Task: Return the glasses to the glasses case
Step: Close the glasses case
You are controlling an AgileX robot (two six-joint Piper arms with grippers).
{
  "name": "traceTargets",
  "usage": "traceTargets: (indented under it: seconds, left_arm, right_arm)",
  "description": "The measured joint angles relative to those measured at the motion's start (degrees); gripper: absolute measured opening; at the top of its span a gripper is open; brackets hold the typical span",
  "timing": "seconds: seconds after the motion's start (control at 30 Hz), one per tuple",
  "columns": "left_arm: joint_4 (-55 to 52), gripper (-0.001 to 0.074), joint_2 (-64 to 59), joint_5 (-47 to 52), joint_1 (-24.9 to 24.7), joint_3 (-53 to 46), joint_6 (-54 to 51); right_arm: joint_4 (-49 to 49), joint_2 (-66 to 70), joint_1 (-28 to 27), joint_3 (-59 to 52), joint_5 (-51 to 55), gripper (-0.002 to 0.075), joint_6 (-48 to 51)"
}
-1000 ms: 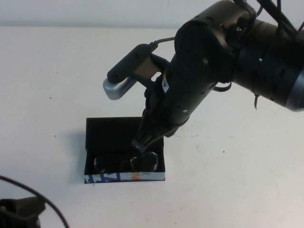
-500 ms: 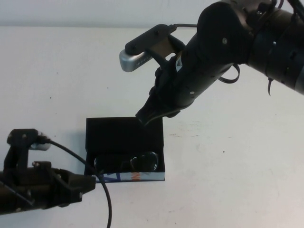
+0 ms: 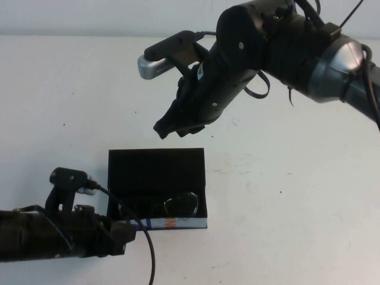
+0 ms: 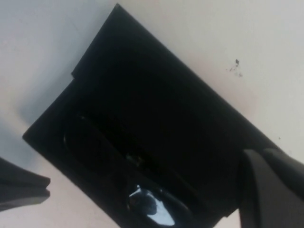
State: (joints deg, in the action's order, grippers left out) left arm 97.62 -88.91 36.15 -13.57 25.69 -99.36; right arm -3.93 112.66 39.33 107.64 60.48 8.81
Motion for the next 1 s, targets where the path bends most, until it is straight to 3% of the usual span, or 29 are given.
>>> traceTargets:
  seconds: [0.5, 1.0]
  left_arm:
    - [0.5, 0.0, -7.38, -0.82, 0.0, 3.0, -7.6]
    - [1.23, 0.0, -8.66, 0.26, 0.0, 3.61, -8.93]
  right_arm:
    - [-2.12, 12.0, -2.55, 11.69, -0.08, -0.0011, 0.0]
    - [-5.58, 18.47, -2.69, 14.24, -6.17, -0.0011, 2.21]
